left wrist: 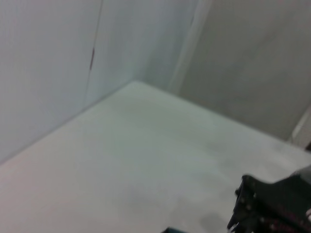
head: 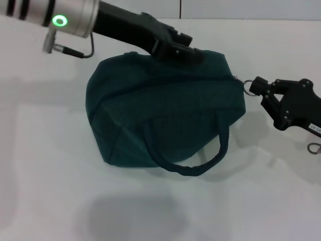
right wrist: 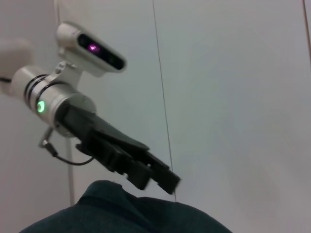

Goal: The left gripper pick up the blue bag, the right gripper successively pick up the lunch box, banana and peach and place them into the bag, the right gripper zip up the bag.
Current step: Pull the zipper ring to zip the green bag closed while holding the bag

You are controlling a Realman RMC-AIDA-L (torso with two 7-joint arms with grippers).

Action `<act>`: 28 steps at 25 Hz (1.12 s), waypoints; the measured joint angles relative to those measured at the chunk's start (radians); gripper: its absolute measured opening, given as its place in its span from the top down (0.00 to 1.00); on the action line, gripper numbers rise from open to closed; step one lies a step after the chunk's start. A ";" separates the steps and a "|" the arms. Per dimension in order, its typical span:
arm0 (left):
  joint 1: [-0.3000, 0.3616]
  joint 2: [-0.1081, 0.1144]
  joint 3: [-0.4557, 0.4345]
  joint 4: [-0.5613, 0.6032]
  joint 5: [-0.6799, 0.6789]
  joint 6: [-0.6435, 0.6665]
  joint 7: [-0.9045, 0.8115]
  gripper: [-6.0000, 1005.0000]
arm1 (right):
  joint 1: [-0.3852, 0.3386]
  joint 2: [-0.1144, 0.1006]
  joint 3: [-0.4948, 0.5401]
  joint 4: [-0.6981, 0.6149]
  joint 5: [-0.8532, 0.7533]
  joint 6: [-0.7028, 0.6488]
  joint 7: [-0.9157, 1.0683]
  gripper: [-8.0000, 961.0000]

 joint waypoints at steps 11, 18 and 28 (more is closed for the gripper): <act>-0.142 0.001 0.044 -0.076 0.223 -0.018 -0.112 0.47 | 0.000 0.002 -0.003 0.001 0.000 -0.016 0.000 0.96; -0.161 0.000 0.078 -0.084 0.259 -0.019 -0.132 0.48 | 0.000 0.002 -0.002 0.006 0.007 -0.017 0.000 0.96; -0.151 0.004 0.074 -0.083 0.253 -0.016 -0.104 0.73 | 0.033 0.000 0.018 0.070 0.041 -0.014 -0.008 0.96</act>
